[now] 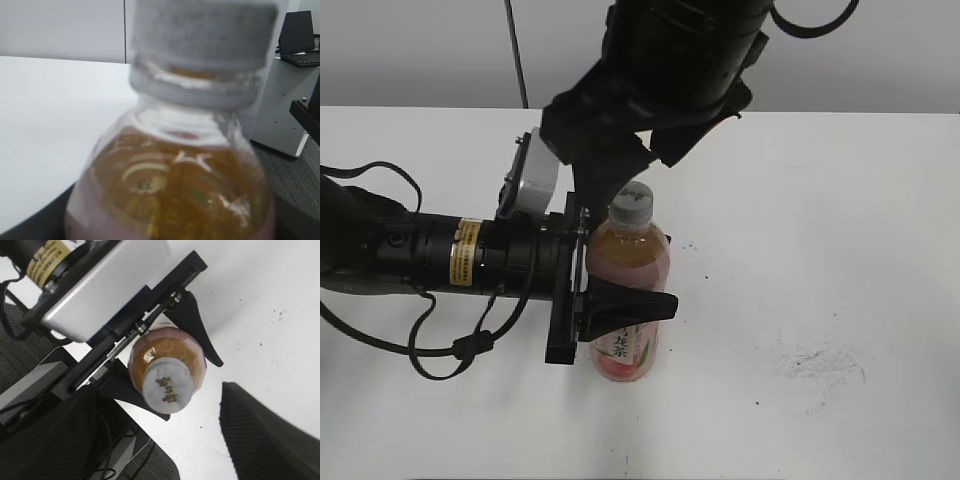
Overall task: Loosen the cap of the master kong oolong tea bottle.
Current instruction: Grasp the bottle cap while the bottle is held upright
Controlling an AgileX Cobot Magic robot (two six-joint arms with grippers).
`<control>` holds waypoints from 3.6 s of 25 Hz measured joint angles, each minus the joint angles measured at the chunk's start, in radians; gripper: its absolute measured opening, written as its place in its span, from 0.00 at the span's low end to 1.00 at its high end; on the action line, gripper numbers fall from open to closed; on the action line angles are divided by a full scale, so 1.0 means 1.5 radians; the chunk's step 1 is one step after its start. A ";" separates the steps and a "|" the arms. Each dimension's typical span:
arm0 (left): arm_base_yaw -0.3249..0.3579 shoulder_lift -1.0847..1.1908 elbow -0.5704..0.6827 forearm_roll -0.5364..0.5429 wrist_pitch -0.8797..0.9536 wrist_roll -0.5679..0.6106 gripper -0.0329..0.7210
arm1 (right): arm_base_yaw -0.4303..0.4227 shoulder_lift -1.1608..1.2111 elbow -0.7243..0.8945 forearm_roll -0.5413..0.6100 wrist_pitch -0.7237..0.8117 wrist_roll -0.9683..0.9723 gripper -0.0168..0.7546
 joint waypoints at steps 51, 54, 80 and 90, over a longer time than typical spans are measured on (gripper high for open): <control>0.001 0.000 0.001 0.000 -0.003 0.005 0.63 | 0.000 0.052 -0.015 -0.022 0.015 -1.338 0.38; 0.001 0.000 0.001 -0.004 -0.008 0.005 0.63 | 0.000 0.050 -0.019 -0.024 0.016 -1.395 0.38; 0.001 0.000 0.001 0.002 0.001 0.002 0.63 | 0.000 0.024 -0.033 -0.008 0.001 -0.670 0.76; 0.001 0.000 0.001 0.000 0.001 0.002 0.63 | 0.000 0.024 -0.033 -0.049 0.001 -0.177 0.76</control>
